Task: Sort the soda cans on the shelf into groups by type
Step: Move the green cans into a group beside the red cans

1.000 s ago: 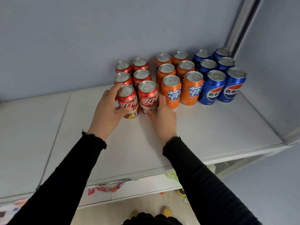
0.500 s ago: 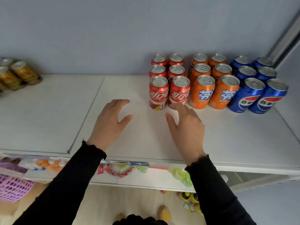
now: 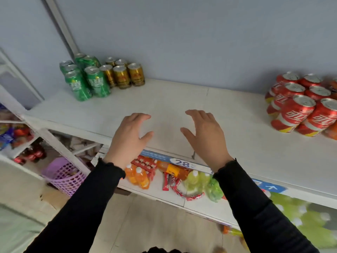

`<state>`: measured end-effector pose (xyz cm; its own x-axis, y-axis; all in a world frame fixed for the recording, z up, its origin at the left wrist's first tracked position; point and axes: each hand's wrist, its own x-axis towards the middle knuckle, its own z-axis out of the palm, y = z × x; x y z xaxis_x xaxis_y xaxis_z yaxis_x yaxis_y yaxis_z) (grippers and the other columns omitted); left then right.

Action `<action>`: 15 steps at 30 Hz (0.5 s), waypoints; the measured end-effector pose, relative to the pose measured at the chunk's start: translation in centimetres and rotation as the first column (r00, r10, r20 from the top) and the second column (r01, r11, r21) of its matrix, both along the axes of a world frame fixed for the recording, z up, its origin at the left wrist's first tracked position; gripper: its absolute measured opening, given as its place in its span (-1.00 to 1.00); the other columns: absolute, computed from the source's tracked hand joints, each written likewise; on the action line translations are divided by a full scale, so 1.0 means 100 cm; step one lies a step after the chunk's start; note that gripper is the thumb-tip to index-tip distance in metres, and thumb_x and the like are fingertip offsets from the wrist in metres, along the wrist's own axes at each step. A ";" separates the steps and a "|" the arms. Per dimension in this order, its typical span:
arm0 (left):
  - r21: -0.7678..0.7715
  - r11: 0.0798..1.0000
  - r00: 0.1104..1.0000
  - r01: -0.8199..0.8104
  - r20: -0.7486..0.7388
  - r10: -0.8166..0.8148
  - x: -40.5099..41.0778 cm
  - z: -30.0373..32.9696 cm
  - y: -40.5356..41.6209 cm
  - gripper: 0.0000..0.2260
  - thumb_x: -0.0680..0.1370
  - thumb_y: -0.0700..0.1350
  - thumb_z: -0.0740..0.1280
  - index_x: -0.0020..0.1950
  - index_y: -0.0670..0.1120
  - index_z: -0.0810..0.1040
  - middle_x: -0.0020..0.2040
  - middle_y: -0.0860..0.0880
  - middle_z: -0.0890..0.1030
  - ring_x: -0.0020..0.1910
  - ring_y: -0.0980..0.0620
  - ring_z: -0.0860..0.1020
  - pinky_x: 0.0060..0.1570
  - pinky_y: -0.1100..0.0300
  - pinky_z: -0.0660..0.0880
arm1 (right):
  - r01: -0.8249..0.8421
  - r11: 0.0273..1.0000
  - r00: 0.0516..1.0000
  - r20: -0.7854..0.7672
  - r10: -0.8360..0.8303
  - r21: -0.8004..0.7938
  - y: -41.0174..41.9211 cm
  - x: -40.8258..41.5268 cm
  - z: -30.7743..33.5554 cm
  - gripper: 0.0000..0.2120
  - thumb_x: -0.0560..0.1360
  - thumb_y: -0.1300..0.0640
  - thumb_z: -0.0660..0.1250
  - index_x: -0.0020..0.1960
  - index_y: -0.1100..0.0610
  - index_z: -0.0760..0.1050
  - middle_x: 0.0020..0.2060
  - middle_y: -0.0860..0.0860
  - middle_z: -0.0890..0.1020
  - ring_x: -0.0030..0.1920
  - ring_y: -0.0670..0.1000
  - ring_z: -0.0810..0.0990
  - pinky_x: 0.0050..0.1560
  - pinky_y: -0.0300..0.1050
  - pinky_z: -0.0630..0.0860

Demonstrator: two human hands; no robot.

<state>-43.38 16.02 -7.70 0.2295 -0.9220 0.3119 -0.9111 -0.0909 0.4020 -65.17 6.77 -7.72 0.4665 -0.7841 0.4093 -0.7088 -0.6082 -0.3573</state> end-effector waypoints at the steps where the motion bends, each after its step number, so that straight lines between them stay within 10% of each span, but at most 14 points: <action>1: -0.002 1.000 1.000 -0.007 0.001 0.007 0.019 0.002 0.008 -0.58 0.59 0.02 0.36 0.44 0.02 0.43 0.36 0.08 0.46 0.36 0.05 0.37 0.30 0.18 0.34 | -0.011 1.000 1.000 0.005 0.011 0.003 0.004 0.019 0.001 -0.54 0.55 -0.03 0.37 0.40 0.07 0.43 0.23 0.02 0.58 0.23 0.10 0.50 0.14 -0.03 0.46; 15: -0.022 0.987 0.977 -0.162 -0.147 0.157 0.207 0.000 0.029 -0.45 0.58 0.04 0.38 0.52 0.00 0.30 0.43 0.00 0.41 0.40 0.01 0.38 0.37 0.09 0.35 | -0.154 0.985 0.987 0.045 0.151 0.073 0.005 0.212 0.002 -0.49 0.57 -0.06 0.35 0.46 0.06 0.36 0.32 0.00 0.52 0.29 0.05 0.47 0.18 -0.09 0.46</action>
<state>-22.70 18.92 -7.68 0.4174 -0.8594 0.2953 -0.8184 -0.2144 0.5331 -43.95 7.28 -7.50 0.5679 -0.7343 0.3719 -0.5940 -0.6784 -0.4323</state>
